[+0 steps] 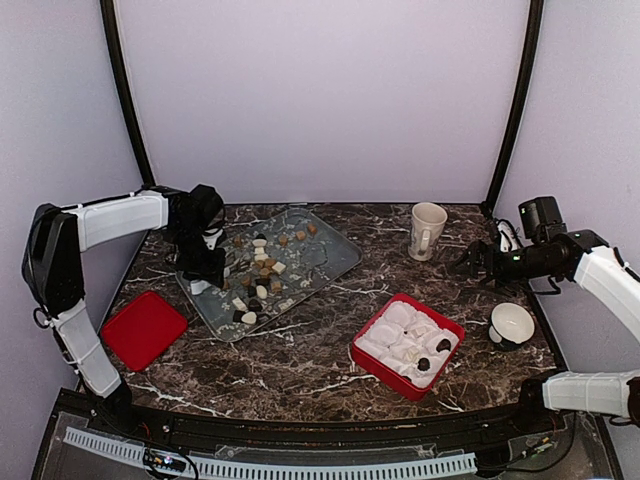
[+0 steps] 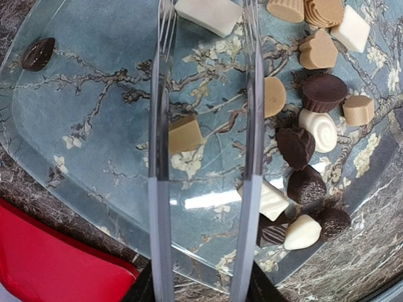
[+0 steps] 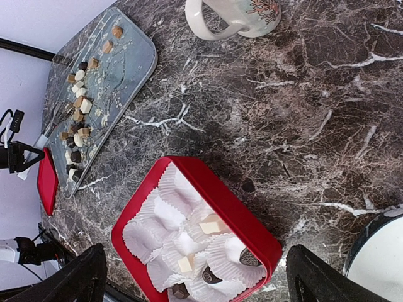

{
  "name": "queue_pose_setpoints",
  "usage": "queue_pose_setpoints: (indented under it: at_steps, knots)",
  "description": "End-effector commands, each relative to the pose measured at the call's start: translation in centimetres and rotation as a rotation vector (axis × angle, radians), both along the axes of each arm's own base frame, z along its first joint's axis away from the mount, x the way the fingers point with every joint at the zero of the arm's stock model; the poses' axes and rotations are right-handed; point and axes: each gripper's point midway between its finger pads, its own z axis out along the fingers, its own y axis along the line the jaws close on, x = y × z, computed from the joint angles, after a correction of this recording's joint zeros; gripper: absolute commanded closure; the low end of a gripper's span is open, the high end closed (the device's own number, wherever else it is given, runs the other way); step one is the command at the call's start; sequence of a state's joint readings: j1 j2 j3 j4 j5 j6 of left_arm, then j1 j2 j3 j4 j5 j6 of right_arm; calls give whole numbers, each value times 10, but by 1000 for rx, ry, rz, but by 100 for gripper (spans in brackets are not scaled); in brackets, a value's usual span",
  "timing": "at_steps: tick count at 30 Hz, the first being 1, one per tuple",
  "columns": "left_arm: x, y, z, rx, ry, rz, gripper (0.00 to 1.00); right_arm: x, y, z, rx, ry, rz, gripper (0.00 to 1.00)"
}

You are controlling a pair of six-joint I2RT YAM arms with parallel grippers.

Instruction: Pack the chocolate

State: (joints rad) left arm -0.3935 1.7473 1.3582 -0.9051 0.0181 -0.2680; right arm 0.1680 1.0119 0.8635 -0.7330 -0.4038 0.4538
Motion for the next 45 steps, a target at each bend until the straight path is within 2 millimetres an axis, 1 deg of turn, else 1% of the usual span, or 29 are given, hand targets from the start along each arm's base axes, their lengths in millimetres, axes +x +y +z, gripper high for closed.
queue_pose_setpoints:
  at_steps: [1, 5, 10, 19, 22, 26, 29, 32, 35, 38, 42, 43, 45]
  knots:
    - [8, 10, -1, 13, -6, -7, 63, 6, -2, 10, -1, -43, -6, 0]
    - [11, 14, 1, 4, -8, -2, 65, 5, -3, 11, -1, -45, -8, 0]
    - [13, 12, 4, -22, -12, -9, 70, 4, -3, 11, 2, -43, -13, 0]
    - [16, 7, 36, -61, -71, -34, 73, 4, -3, 11, 8, -44, -13, 0]
    - [13, 6, 47, -76, -91, -41, 73, 5, -2, 11, 13, -45, -11, 0]
    - [8, 6, 54, -90, -99, -36, 74, 8, 0, 10, 19, -43, -3, 0]
    - [4, 1, 62, -134, -115, -38, 75, 9, 1, 11, 18, -46, 2, 0]
    - [-3, -12, 71, -190, -129, -69, 75, 11, 1, 11, 19, -46, 7, 0]
    - [-15, -33, 75, -199, -133, -150, 75, 11, 2, 11, 21, -45, 13, 0]
    - [-28, -63, 87, -210, -156, -264, 75, 12, 3, 10, 22, -43, 18, 0]
    - [-50, -106, 111, -307, -186, -410, 76, 12, 4, 10, 23, -42, 25, 0]
    - [-60, -119, 116, -339, -186, -462, 76, 12, 4, 10, 22, -43, 27, 0]
    - [-80, -141, 122, -392, -169, -538, 77, 11, 4, 10, 21, -44, 27, 0]
